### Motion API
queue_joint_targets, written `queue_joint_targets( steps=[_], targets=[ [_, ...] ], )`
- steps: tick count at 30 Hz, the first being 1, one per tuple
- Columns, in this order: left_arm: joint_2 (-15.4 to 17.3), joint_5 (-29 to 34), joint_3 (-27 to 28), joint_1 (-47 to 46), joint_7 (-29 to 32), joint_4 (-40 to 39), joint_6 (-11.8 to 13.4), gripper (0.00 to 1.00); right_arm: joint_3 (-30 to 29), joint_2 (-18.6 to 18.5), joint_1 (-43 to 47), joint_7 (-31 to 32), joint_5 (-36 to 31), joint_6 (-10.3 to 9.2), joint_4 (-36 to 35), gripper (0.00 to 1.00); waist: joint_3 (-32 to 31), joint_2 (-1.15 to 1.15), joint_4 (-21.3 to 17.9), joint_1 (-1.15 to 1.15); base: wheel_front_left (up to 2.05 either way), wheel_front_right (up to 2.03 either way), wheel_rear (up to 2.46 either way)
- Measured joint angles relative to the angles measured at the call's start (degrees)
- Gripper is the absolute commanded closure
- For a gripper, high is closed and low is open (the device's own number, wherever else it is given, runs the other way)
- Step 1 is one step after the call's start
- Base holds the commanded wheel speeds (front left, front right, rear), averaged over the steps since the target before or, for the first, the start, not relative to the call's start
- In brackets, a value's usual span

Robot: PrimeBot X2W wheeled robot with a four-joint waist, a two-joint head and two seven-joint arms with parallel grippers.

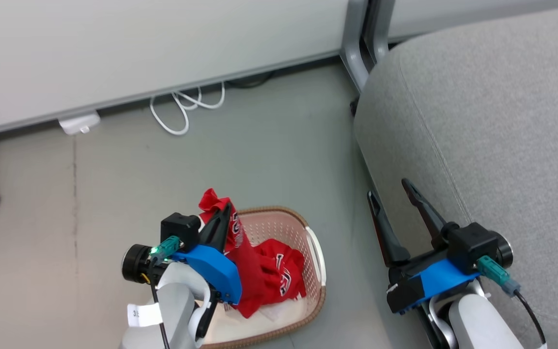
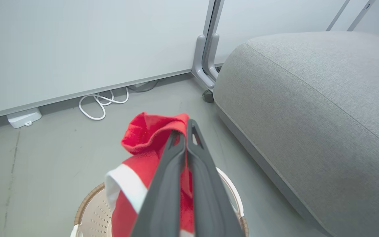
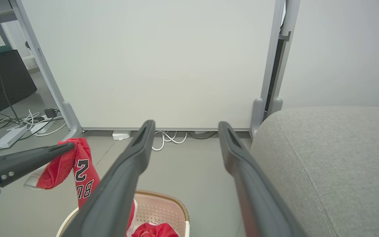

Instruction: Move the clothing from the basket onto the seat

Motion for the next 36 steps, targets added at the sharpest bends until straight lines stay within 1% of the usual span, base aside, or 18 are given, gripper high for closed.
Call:
queue_joint_targets(
  steps=[4,10,14,15,23,29,33,36],
  targets=[
    [0.0,-2.1,-2.2,1.1,0.0,-4.0,0.2,1.00,-0.2,0.0,2.0,0.6,0.0,0.00,0.0,0.00,-3.8,0.00,1.3,0.00,0.00,0.00,0.00],
    [0.0,-3.5,-6.6,1.3,0.0,-8.8,0.2,1.00,-0.2,0.0,4.4,1.4,0.3,0.00,-0.3,0.00,-8.3,0.00,3.2,0.00,0.00,0.00,0.00],
    [0.0,-5.4,-10.0,-0.8,0.0,-11.5,0.1,1.00,-0.4,0.0,5.5,1.9,0.7,0.00,-0.5,0.00,-10.3,0.00,4.7,0.01,0.00,0.00,0.00],
    [-0.1,-6.3,-12.0,-2.0,0.0,-12.6,0.2,1.00,-0.6,0.0,6.0,2.2,0.8,0.00,-0.6,0.00,-11.3,0.00,5.4,0.00,0.00,0.00,0.00],
    [-0.1,-10.6,-17.9,-8.6,0.0,-17.4,2.0,1.00,-0.9,0.0,7.5,2.5,1.1,-0.01,-1.1,0.00,-13.1,0.00,7.2,0.01,0.00,0.00,0.00],
    [-0.1,-13.8,-22.0,-12.7,0.0,-18.1,3.1,1.00,-0.8,0.0,7.7,2.8,1.2,0.00,-1.5,0.00,-13.6,0.00,7.5,0.01,0.00,0.00,0.00],
    [-0.1,-15.6,-23.9,-14.7,0.0,-18.1,4.2,1.00,-0.7,0.0,7.7,3.1,1.2,0.00,-1.6,0.00,-13.8,0.00,7.2,0.01,0.00,0.00,0.00],
    [0.0,-16.8,-25.0,-15.0,0.0,-18.0,4.6,1.00,-0.7,0.0,7.7,3.2,1.1,0.00,-1.6,0.00,-13.8,0.00,6.9,0.01,0.00,0.00,0.00]
  ],
)
